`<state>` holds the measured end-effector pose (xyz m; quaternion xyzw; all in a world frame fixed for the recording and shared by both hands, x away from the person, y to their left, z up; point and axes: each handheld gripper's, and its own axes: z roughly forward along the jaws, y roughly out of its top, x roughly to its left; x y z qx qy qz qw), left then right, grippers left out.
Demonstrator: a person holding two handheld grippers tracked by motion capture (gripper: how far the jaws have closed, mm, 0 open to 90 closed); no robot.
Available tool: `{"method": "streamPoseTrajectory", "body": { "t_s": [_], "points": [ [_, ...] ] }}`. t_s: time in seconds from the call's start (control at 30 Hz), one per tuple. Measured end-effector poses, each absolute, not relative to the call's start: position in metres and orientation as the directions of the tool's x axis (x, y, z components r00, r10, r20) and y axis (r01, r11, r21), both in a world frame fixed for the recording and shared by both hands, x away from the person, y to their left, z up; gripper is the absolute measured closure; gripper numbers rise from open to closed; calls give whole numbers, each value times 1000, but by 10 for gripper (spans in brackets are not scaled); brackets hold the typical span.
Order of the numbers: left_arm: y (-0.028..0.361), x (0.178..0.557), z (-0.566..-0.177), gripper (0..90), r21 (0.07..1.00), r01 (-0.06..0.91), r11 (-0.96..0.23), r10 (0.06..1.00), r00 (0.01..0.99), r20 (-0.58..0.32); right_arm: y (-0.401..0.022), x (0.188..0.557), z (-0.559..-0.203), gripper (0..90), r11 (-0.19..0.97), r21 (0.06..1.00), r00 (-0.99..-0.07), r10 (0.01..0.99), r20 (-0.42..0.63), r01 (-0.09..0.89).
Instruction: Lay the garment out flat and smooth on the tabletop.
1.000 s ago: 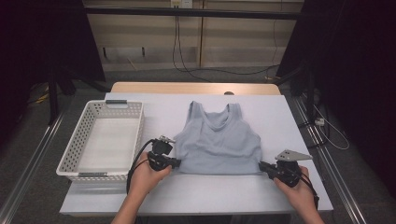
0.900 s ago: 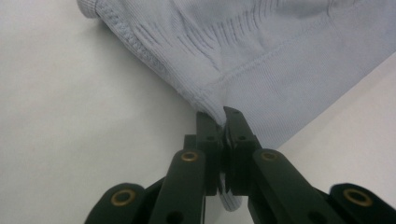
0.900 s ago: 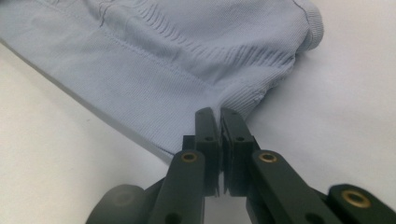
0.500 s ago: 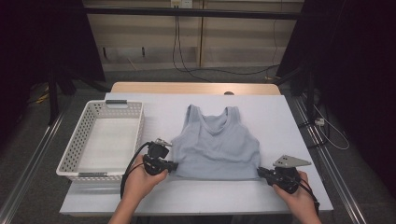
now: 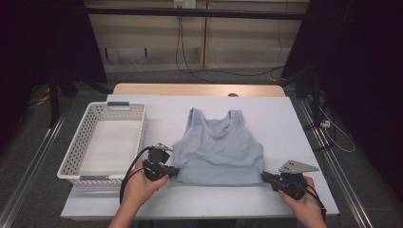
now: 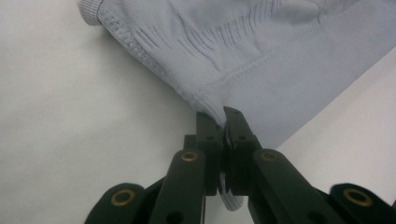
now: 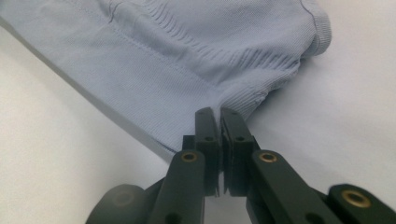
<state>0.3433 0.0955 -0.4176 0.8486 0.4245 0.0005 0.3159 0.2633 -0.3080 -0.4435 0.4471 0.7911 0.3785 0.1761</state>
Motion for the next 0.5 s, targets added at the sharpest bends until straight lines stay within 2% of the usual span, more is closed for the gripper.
{"method": "streamPoseTrajectory", "body": {
  "t_s": [0.5],
  "points": [
    [105, 331, -415, 869, 537, 729, -424, 725, 629, -280, -299, 260, -444, 871, 337, 754, -548, 835, 37, 564]
  ]
}}
